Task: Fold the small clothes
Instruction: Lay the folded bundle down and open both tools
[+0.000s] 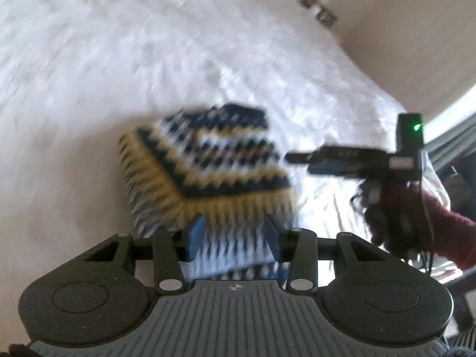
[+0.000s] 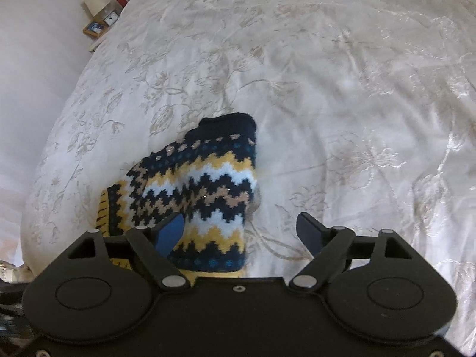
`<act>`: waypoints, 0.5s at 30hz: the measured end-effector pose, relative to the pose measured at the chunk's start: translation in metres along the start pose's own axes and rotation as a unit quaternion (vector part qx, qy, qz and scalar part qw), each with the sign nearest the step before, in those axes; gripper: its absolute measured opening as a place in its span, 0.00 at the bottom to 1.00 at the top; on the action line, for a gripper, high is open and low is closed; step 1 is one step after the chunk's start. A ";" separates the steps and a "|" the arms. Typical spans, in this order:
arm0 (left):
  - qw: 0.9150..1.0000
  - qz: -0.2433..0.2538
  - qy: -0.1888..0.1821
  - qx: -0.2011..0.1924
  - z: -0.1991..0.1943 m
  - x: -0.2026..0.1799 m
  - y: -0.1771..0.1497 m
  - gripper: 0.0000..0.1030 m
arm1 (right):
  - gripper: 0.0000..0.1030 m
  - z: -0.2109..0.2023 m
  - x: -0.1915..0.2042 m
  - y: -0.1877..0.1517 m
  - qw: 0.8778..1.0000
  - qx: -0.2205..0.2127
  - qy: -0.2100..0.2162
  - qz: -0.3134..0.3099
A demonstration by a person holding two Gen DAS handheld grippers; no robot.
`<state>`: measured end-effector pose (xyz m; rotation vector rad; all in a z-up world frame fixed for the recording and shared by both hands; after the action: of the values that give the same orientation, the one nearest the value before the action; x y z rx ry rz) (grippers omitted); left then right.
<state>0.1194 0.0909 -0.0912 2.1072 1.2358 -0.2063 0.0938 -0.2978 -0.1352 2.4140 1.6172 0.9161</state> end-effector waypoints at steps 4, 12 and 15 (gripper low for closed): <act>0.999 -0.004 0.042 -0.012 0.034 0.004 0.012 0.43 | 0.85 0.002 -0.003 0.000 1.000 -0.004 -0.015 0.005; 0.990 -0.008 0.138 0.042 0.081 0.050 -0.002 0.45 | 0.93 0.023 0.003 0.010 0.998 -0.005 -0.061 -0.002; 0.991 -0.016 0.128 0.042 0.082 0.058 -0.003 0.47 | 0.94 0.053 0.000 0.014 0.996 0.022 -0.086 -0.005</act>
<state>0.1642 0.0827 -0.1807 2.2408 1.4319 -0.0012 0.1326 -0.2905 -0.1727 2.4342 1.6036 0.6563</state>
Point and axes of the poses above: each gripper's, at about its wrist camera, not at the fingertips, and z roughly the way its jaws point, x to its left, y to its top, the point moved 2 cm from there along z, roughly the way its jaws point, and after that the axes turned 1 degree about -x, right-handed, at the moved point
